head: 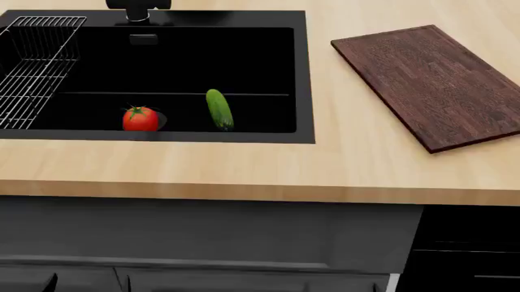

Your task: Pick the vegetables from the sink and place them on the cutting board.

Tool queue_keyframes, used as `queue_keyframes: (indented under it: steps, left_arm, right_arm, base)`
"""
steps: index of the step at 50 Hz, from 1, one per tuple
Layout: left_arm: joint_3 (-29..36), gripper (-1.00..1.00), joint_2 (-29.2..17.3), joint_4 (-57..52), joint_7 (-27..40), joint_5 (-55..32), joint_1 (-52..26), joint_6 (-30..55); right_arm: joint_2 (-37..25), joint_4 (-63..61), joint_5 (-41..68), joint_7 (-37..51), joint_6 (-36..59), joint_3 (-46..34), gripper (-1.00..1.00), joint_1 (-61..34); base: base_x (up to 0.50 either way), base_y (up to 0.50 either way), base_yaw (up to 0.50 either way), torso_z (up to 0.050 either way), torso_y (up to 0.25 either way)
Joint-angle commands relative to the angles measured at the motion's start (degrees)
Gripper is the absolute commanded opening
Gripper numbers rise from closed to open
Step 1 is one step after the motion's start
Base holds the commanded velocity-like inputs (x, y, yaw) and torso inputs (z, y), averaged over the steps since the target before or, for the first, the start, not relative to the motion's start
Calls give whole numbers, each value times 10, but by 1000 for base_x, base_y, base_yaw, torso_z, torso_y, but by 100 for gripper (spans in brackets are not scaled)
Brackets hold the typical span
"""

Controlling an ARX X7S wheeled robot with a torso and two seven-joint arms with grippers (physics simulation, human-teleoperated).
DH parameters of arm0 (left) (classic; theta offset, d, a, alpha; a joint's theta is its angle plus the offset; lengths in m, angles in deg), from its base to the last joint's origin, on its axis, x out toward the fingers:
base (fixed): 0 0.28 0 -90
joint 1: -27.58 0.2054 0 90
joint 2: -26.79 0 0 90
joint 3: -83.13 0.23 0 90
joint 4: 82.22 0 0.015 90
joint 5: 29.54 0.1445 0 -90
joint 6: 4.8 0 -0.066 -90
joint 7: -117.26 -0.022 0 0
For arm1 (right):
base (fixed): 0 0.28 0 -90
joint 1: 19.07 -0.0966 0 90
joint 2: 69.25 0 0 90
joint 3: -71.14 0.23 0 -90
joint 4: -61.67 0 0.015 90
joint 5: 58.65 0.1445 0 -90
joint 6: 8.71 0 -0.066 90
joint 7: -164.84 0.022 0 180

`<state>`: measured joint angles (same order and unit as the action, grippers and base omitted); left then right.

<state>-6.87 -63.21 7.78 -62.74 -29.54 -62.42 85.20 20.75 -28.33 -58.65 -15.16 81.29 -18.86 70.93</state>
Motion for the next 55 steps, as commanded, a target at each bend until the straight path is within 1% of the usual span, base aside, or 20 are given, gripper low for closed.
queue_keyframes:
  steps: [1, 7, 10, 12, 15, 26, 27, 28, 31, 34, 37, 38, 39, 41, 42, 44, 46, 48, 51, 55]
  left_arm:
    - [6, 100, -6, 0, 6, -6, 0, 0]
    - [24, 100, -18, -9, 20, -11, 4, 3]
    - [38, 100, -25, 3, 33, 10, 1, -11]
    - [28, 100, -23, -8, 25, -28, 4, -13]
    - [32, 100, -27, -10, 33, -27, 4, -10]
    - [53, 100, -41, -10, 36, -29, 11, -42]
    - [57, 100, -44, -10, 39, -21, 13, -46]
    - [63, 100, -48, -3, 60, 16, 12, -53]
    - [54, 100, -46, -19, 46, -29, 16, -35]
    - [58, 100, -47, -11, 46, -31, 14, -42]
    - [65, 100, -50, -20, 52, -22, 17, -41]
    - [62, 100, -50, -9, 54, -23, 12, -49]
    - [70, 100, -54, -16, 60, -3, 4, -34]
    - [79, 100, -63, -74, 48, -5, -4, -14]
    - [99, 100, -74, -107, 54, 49, -19, 4]
    - [98, 100, -71, -180, 36, 38, -61, 78]
    - [90, 100, -66, -221, 25, 25, -125, 153]
    - [87, 100, -64, -237, 19, 20, -171, 207]
    - [85, 100, -66, -249, 16, 19, -219, 264]
    - [96, 100, -73, -225, 9, 31, -306, 331]
  right_arm:
    - [-5, 0, 5, 7, 0, 0, 100, 0]
    - [-17, 14, 23, 21, -12, -18, 100, -4]
    - [-21, 11, 29, 28, -13, -22, 100, -3]
    - [-23, 9, 34, 32, -10, -23, 100, -2]
    - [-26, 16, 28, 44, 0, -29, 100, -6]
    - [-36, 11, 42, 56, 3, -40, 100, -6]
    - [-37, 12, 43, 56, 2, -41, 100, -6]
    - [-38, 12, 44, 57, 1, -42, 100, -7]
    - [-40, 9, 54, 54, 3, -44, 100, -6]
    - [-42, 8, 60, 54, -3, -44, 100, -5]
    - [-48, -20, 27, 72, 82, -67, 100, -17]
    - [-52, -39, 26, 72, 75, -69, 100, -8]
    - [-55, -75, 40, 69, 98, -61, 100, -1]
    - [-63, -154, 55, 70, 153, -54, 100, 0]
    - [-74, -193, 35, 75, 199, -66, 100, -13]
    - [-85, -273, 36, 73, 298, -71, 100, -52]
    - [-98, -340, 25, 72, 420, -80, 100, -134]
    - [-100, -371, 28, 69, 507, -76, 100, -202]
    - [-103, -401, 31, 65, 596, -78, 100, -285]
    - [-102, -362, 41, 53, 658, -72, 100, -377]
  base:
    - [0, 0, 0, 0, 0]
    - [0, 0, 0, 0, 0]
    - [0, 0, 0, 0, 0]
    - [0, 0, 0, 0, 0]
    - [0, 56, 0, 0, 0]
    - [0, 500, 0, 0, 0]
    - [0, 500, 0, 0, 0]
    - [0, 500, 0, 0, 0]
    - [0, 500, 0, 0, 0]
    - [0, 211, 0, 0, 0]
    - [0, 0, 0, 0, 0]
    - [0, 0, 0, 0, 0]
    - [0, 0, 0, 0, 0]
    - [0, 0, 0, 22, 0]
    - [0, 0, 0, 50, 0]
    - [0, 0, 0, 50, 0]
    - [0, 0, 0, 50, 0]
    - [0, 0, 0, 50, 0]
    - [0, 0, 0, 50, 0]
    - [0, 0, 0, 50, 0]
